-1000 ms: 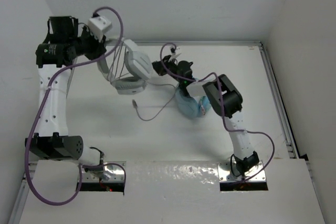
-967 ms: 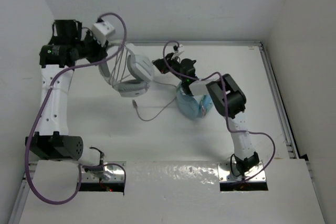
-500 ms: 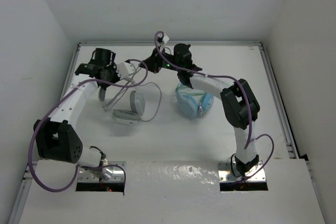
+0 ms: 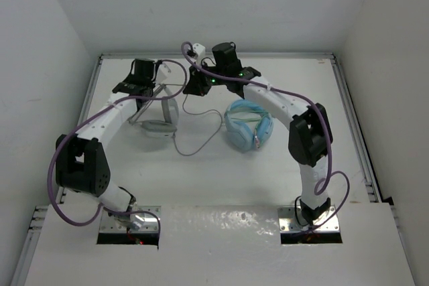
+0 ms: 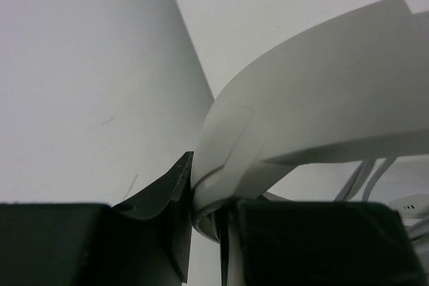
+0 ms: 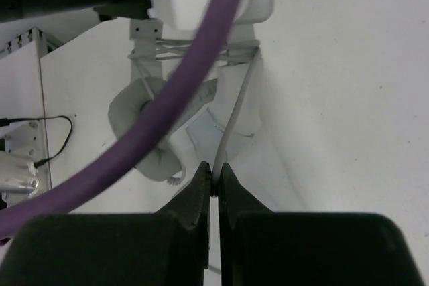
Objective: Wrap the headphones
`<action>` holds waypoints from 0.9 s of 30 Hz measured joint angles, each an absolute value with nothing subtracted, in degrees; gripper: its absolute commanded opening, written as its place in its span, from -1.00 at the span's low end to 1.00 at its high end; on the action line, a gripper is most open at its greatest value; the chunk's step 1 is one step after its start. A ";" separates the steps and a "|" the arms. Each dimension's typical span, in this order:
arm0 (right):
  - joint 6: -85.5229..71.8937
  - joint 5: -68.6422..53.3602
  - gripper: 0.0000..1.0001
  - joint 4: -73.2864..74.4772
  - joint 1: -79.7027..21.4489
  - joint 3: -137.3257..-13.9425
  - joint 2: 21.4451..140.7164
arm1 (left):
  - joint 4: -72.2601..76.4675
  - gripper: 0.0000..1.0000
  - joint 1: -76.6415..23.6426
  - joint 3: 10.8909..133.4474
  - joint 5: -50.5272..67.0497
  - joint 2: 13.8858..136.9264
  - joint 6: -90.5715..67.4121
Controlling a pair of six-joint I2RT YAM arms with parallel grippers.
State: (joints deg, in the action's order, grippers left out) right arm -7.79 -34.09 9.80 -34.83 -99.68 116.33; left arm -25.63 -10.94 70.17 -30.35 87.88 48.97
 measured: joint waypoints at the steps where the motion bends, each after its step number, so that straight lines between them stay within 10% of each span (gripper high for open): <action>1: -6.66 -34.41 -1.00 11.31 -35.05 -101.01 116.31 | -23.51 -1.00 -10.94 70.17 -31.70 87.88 49.12; 8: -7.03 -38.46 -1.00 15.66 -38.04 -106.30 116.86 | -13.80 -1.00 -11.81 70.15 -34.74 87.85 48.58; 16: -56.45 -38.24 -1.00 -35.40 -39.62 -91.07 120.66 | -12.53 -1.00 -10.96 70.19 -35.31 87.70 40.25; 27: -66.06 -22.15 -0.98 -41.98 -45.32 -90.39 123.24 | -15.46 -1.00 -9.13 75.16 -25.34 86.65 27.35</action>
State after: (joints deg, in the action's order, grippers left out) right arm -66.06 -22.15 -41.98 -45.32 -90.39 123.24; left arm -15.46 -9.13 75.16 -25.34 86.65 27.35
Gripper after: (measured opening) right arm 0.013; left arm 0.142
